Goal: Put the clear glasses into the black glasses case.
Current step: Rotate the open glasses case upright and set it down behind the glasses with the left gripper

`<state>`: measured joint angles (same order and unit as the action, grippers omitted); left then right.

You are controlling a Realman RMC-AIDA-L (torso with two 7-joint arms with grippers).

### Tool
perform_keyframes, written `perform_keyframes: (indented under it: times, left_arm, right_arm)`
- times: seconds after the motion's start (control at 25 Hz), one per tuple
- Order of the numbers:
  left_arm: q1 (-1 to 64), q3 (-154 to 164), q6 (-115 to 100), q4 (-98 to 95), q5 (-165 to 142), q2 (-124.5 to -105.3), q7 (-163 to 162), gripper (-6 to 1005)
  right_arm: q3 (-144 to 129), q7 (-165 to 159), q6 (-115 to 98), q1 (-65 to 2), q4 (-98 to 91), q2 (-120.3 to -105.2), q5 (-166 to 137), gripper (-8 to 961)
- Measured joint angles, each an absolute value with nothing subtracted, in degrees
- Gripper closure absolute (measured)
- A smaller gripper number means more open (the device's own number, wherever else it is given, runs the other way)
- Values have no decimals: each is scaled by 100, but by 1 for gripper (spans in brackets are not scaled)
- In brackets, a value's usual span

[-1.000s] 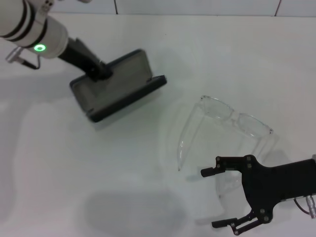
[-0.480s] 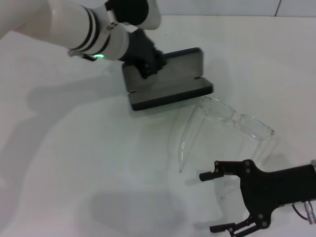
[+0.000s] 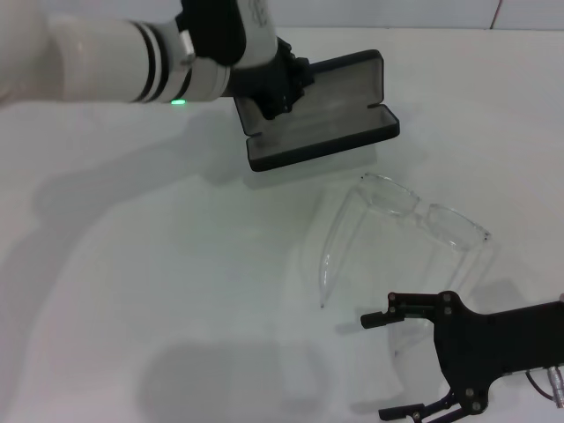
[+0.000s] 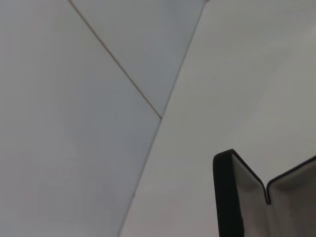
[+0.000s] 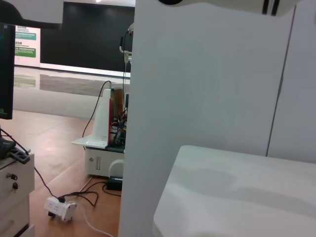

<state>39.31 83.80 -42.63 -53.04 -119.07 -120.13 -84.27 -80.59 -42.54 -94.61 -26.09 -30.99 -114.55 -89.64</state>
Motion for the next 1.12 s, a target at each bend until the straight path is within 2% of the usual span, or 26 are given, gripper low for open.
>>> perform_keyframes:
  times: [0.36, 1.12]
  left_arm:
    - [3477, 9052, -3335, -5036, -10565, -12010, -6624, 848]
    - [3752, 9016, -3193, -4332, -9710, -12011, -6187, 827]
  right_arm:
    - [-8050, -4245, -9430, -2625, -3111, -11435, -8965, 67]
    - [-8050, -4236, -9396, -2718, -3107, -11388, -8965, 67]
